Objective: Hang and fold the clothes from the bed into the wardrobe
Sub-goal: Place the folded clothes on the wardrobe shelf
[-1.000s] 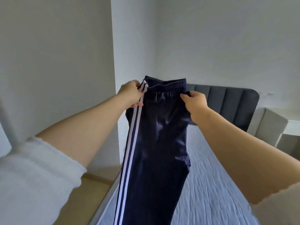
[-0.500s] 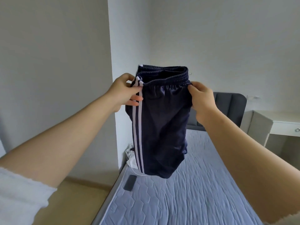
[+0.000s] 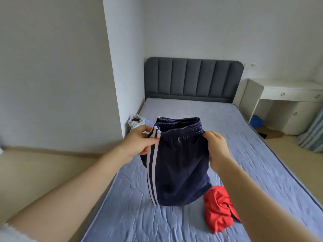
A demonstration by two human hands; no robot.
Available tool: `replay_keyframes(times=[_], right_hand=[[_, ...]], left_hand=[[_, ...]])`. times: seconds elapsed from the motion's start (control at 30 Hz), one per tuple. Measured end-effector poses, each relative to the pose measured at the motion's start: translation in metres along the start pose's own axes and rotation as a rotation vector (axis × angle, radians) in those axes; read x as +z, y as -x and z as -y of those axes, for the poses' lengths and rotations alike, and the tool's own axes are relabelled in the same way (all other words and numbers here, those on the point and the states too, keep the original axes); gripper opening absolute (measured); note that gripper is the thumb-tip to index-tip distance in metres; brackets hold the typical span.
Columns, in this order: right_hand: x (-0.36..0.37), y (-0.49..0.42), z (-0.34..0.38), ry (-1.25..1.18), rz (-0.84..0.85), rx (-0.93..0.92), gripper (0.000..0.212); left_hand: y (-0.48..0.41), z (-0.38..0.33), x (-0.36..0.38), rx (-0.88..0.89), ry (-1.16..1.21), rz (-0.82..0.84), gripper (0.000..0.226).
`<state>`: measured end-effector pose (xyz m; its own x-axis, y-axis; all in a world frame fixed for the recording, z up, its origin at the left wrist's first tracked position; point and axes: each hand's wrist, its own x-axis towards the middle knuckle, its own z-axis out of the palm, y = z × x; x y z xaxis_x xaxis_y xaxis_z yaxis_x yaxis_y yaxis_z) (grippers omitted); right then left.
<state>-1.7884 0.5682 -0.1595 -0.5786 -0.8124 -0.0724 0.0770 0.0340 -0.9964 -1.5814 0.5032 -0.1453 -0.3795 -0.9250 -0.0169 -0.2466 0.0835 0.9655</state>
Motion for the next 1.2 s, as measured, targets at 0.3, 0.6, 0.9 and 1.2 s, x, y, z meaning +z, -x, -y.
replay_keyframes(times=[0.3,0.6,0.9,1.2], right_hand=[[-0.008,0.021,-0.121,0.079,-0.094,0.272,0.017],[-0.005,-0.029,-0.218,0.247,-0.091,0.446,0.022],[-0.004,-0.151,-0.316,0.420,-0.050,0.586,0.025],[0.000,-0.201,-0.434,0.546,0.226,0.637,0.060]], left_hand=[[0.022,0.112,0.029,-0.302,-0.050,0.109,0.012],[-0.029,0.202,0.065,-0.576,-0.036,0.049,0.012],[-0.143,0.294,0.117,-0.757,-0.109,0.027,0.016],[-0.188,0.432,0.172,-0.608,-0.299,0.119,0.064]])
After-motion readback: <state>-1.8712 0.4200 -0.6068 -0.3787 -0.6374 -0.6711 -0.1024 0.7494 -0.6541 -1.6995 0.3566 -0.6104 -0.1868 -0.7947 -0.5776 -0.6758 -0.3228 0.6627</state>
